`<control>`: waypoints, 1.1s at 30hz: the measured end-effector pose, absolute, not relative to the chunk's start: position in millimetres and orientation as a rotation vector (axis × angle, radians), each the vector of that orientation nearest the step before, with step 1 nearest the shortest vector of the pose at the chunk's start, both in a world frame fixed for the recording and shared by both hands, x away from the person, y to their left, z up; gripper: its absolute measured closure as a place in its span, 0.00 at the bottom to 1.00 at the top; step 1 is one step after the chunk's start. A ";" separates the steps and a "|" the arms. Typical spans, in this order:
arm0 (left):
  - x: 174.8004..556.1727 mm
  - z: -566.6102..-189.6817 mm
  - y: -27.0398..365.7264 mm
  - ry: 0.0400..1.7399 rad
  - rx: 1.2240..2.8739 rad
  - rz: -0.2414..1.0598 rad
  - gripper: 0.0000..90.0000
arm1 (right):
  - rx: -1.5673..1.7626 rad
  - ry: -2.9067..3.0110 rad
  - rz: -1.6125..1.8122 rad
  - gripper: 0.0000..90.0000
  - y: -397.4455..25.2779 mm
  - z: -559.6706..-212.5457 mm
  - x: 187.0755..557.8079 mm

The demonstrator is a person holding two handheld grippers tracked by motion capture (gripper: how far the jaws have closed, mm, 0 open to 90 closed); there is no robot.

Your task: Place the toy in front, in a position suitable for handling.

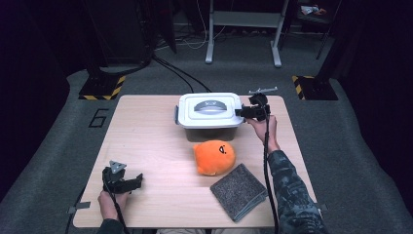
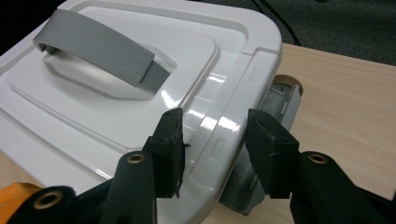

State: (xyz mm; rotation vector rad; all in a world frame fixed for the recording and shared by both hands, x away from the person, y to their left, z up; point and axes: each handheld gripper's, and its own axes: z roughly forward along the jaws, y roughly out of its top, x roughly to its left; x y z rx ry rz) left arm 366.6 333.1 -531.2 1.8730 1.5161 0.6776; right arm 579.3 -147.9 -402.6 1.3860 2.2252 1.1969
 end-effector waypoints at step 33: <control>366.6 -531.3 333.1 1.516 1.873 0.679 0.11 | 1.348 2.257 1.207 0.62 -102.8 -402.9 587.2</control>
